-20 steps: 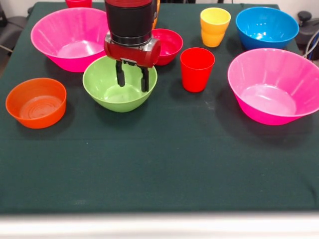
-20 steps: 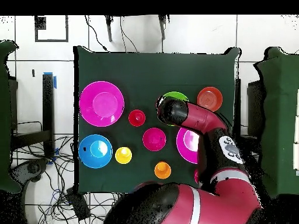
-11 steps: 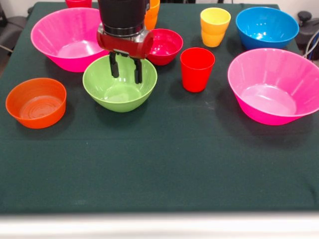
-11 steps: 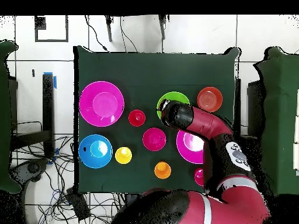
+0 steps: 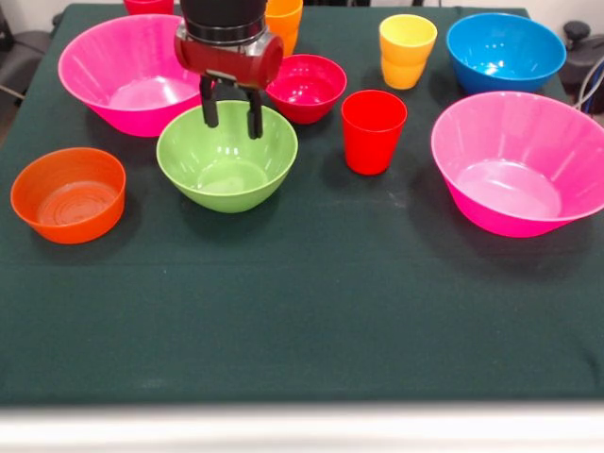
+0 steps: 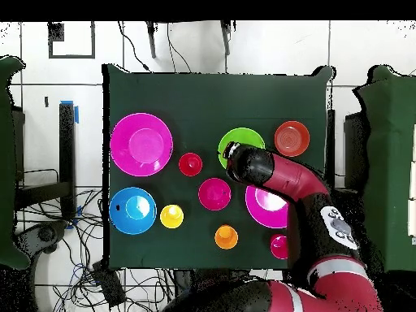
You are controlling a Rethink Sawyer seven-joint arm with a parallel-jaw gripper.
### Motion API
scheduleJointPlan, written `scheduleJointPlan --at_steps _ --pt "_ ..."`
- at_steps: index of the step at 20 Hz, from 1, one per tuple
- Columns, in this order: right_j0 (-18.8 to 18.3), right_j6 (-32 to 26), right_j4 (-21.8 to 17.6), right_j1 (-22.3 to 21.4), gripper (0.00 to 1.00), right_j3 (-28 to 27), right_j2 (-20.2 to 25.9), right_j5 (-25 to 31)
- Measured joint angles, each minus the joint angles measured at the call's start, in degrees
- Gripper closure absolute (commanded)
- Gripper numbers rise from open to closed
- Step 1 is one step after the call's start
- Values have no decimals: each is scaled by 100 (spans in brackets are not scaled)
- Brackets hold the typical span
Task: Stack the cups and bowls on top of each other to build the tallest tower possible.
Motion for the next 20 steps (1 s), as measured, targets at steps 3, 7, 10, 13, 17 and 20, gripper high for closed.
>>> scheduleJointPlan --at_steps 3,7,10,13,17,20 --pt "0 0 0 -39 0 26 2 0" --pt "3 0 6 -80 0 27 10 0" --pt "21 0 32 -134 0 29 11 0" --pt "35 0 56 -144 0 29 12 -1" --pt "50 0 62 -141 0 30 12 0" --pt "67 0 63 -141 0 30 12 0"
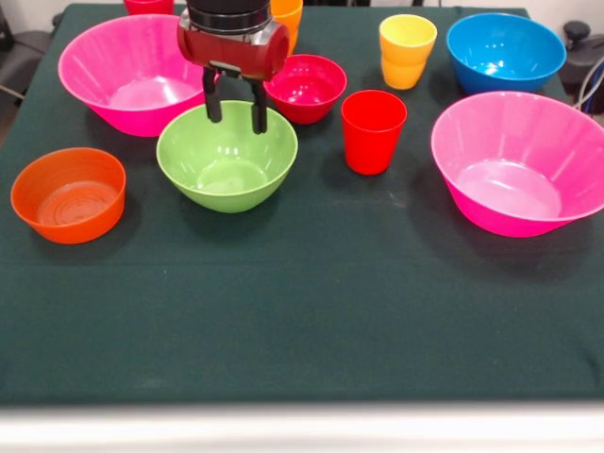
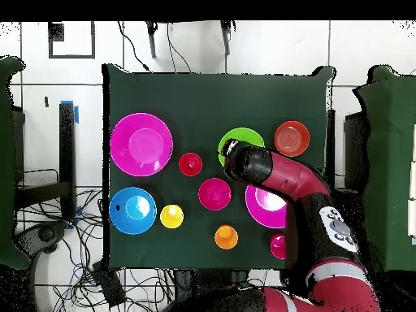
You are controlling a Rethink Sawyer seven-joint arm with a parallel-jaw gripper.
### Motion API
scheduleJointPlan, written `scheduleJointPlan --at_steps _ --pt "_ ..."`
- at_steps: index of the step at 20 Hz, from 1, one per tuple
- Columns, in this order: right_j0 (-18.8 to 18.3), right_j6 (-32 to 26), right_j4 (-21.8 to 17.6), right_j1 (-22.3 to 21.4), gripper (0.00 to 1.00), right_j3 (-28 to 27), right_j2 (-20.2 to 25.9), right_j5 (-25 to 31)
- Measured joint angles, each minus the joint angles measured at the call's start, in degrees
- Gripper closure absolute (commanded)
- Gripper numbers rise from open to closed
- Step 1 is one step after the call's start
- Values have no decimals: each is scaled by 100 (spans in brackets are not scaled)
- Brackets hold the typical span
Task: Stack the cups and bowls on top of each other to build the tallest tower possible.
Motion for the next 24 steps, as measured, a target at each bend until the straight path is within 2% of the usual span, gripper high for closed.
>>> scheduleJointPlan --at_steps 15,24 --pt "275 0 175 46 0 1 -40 -7" --pt "293 0 215 211 0 -1 -43 -440"
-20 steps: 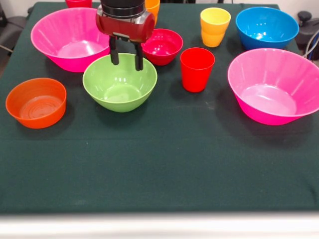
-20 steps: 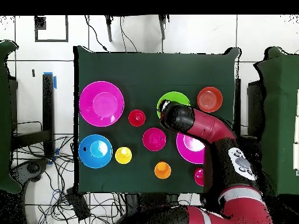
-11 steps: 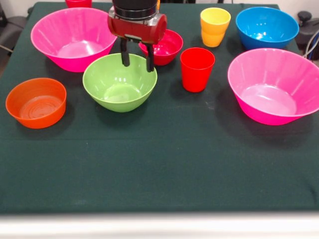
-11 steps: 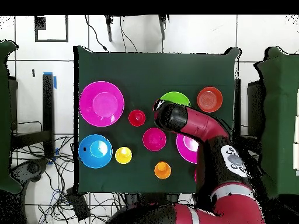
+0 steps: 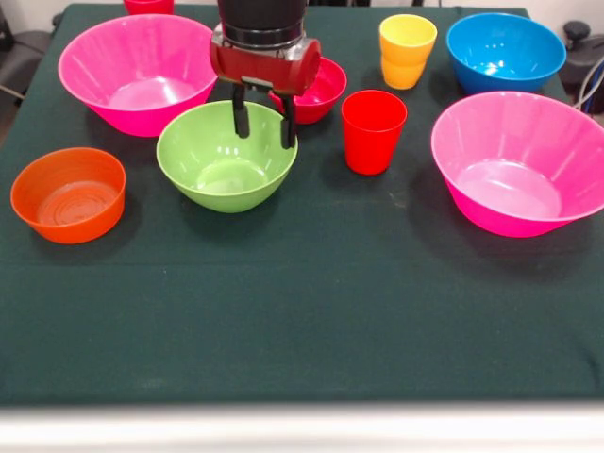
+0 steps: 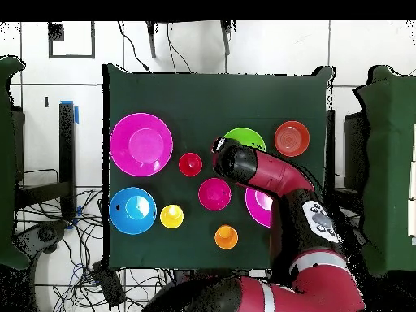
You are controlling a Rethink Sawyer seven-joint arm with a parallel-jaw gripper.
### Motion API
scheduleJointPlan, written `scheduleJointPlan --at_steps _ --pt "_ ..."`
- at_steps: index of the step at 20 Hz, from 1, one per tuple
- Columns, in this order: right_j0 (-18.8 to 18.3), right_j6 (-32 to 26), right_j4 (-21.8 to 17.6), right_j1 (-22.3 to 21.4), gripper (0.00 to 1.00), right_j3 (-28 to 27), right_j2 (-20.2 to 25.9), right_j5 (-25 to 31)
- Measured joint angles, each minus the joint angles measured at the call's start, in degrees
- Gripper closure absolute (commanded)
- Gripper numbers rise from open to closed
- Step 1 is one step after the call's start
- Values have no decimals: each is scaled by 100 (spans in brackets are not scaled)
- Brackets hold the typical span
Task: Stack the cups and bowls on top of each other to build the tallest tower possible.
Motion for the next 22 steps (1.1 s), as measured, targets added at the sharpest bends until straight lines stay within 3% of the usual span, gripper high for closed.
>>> scheduleJointPlan --at_steps 9,22 --pt "1 0 17 303 0 -6 14 -503" --pt "-83 0 37 312 0 -6 101 -529"
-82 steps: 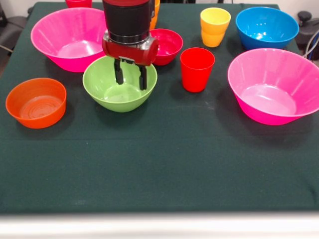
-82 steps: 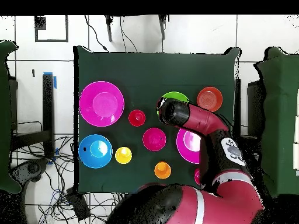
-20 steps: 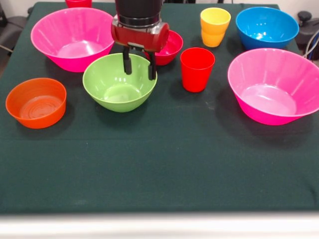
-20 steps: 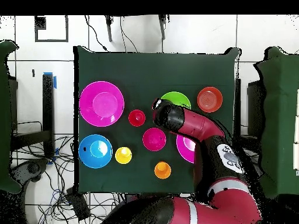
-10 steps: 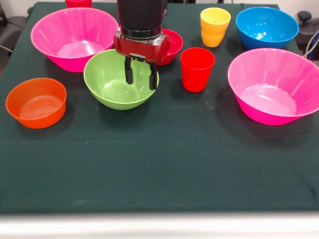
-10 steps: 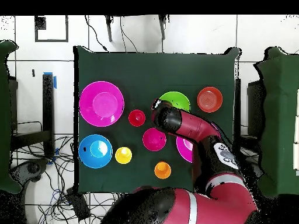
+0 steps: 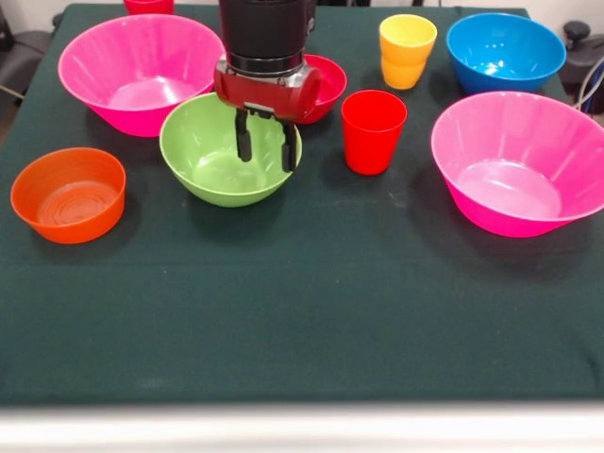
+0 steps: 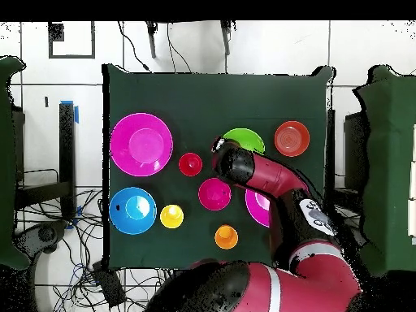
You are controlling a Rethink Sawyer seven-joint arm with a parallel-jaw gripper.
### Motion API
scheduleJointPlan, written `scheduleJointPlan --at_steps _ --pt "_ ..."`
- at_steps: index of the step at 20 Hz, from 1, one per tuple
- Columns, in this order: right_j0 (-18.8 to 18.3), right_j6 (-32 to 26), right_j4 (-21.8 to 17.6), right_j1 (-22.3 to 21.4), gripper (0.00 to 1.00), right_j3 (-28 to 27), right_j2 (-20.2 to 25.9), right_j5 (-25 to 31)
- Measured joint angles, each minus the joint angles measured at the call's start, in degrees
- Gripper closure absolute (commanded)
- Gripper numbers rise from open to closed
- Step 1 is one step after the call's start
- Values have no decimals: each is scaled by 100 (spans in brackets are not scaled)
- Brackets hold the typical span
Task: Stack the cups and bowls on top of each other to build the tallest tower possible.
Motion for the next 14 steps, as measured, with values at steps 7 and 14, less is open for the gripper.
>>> scheduleJointPlan --at_steps 7,14 --pt "-46 0 0 -148 0 104 2 1" --pt "-70 0 -2 -312 0 271 1 1"
